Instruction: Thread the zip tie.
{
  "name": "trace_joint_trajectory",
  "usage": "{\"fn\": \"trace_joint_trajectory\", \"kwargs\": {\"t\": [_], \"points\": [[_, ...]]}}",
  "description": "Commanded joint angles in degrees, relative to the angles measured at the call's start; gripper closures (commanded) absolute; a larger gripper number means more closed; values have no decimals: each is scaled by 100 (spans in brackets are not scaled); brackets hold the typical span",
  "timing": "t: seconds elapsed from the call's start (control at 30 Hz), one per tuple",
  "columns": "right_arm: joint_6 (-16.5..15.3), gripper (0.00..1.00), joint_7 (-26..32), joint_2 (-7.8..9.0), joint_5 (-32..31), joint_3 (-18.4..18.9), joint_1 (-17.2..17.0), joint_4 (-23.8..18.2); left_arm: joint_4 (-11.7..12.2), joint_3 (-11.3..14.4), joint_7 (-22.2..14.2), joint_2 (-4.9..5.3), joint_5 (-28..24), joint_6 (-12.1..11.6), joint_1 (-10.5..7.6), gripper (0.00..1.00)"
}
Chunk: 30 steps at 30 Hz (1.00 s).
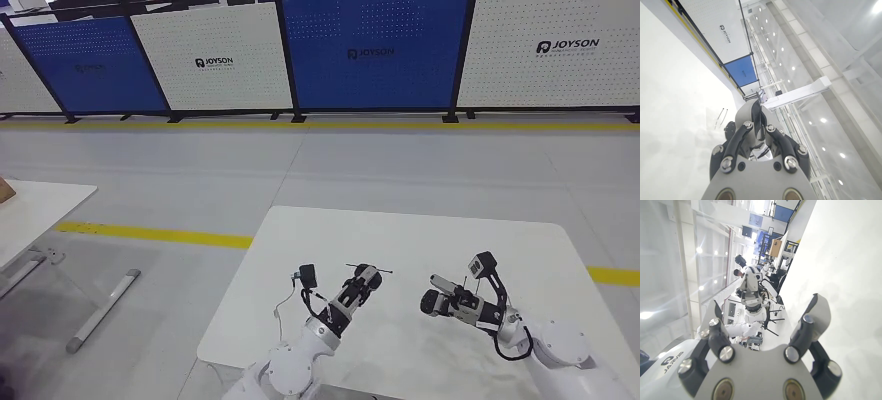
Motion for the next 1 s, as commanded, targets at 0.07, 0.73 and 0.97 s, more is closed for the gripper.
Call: {"fn": "trace_joint_trajectory", "kwargs": {"t": [0.07,0.73,0.97], "points": [[0,0,0,0,0,0,0,0,-824,-383,-545,104,-276,-73,462,100],[0,0,0,0,0,0,0,0,-1970,-838,-625,193,-488,-357,1097,100],[0,0,0,0,0,0,0,0,-2203,-601,95,90,-990,226,646,100]]}}
